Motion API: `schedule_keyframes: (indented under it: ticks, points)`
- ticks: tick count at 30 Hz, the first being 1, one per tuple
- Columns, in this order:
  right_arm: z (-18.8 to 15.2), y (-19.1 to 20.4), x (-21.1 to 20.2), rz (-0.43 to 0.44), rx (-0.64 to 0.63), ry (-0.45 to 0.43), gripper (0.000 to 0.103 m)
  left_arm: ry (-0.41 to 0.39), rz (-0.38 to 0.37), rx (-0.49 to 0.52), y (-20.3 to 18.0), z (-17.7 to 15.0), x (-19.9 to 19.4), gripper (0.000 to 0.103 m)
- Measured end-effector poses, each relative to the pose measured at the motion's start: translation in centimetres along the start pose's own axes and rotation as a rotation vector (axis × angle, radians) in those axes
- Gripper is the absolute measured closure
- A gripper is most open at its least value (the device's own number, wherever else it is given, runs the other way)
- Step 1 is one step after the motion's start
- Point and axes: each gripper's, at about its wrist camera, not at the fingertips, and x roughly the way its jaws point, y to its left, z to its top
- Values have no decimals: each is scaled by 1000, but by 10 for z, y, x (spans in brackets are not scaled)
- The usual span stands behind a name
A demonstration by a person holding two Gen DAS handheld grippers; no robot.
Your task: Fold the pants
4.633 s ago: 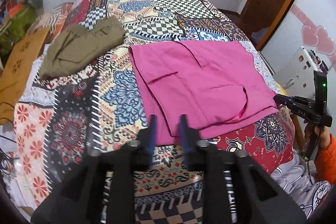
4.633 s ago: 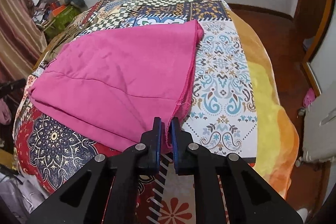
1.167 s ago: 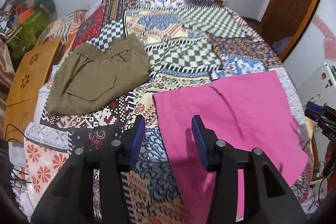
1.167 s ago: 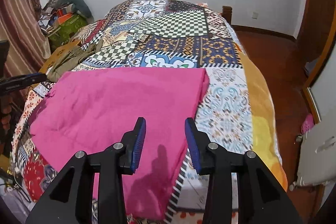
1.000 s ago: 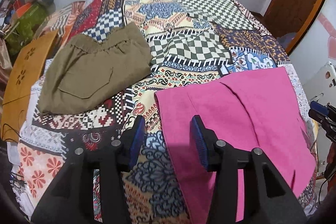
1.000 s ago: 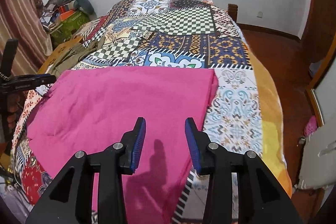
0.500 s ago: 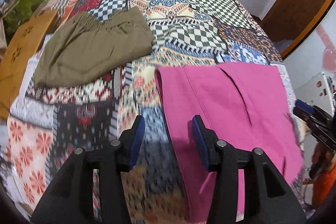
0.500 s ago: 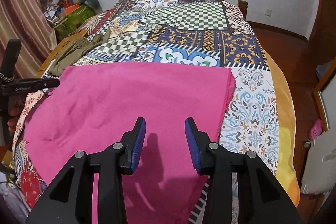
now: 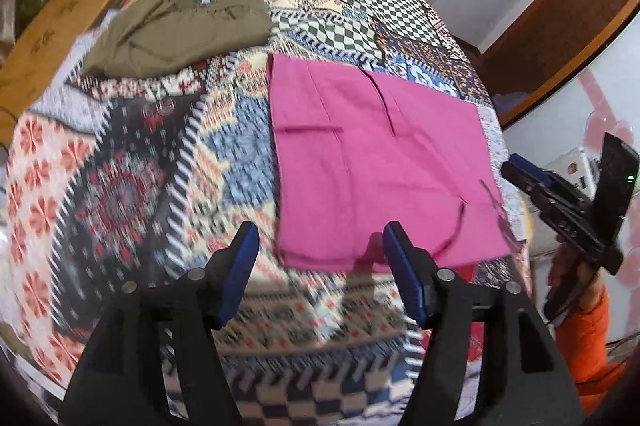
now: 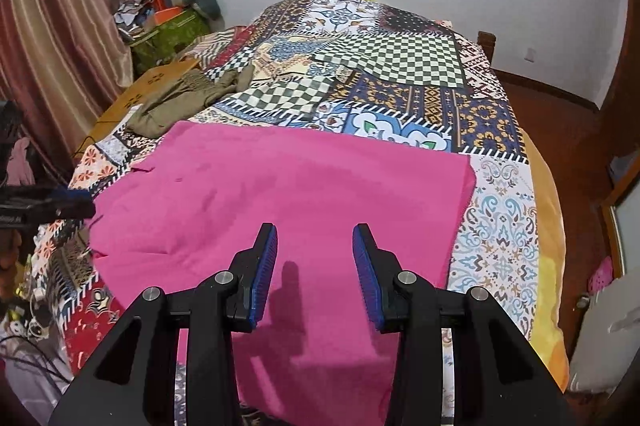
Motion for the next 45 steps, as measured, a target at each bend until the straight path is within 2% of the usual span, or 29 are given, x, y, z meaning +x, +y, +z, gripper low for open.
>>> schedule_keyframes:
  ticks: [3, 6, 9, 17, 26, 34, 40, 45]
  points:
    - [-4, 5, 3, 10, -6, 11, 67, 24, -16, -14, -3, -10, 4, 39]
    - [-9, 11, 5, 7, -27, 21, 67, 63, -65, -50, -4, -19, 11, 38]
    - [-12, 16, 7, 4, -49, 28, 67, 47, -75, -60, -8, -22, 12, 31]
    - [-19, 14, 20, 4, -47, 64, 67, 55, -133, -69, -16, -14, 23, 29]
    - [-22, 9, 28, 9, -27, 85, 63, 47, -210, -201, -3, -1, 31, 29]
    - [-24, 7, 29, 27, -11, 88, 63, 0, -97, -155, -16, 12, 45, 29]
    - [-24, 5, 28, 34, -6, 90, 63, -38, 2, -96, -22, 19, 55, 50]
    - [-25, 3, 28, 45, 3, 89, 62, -57, 10, -59, -22, 21, 57, 64]
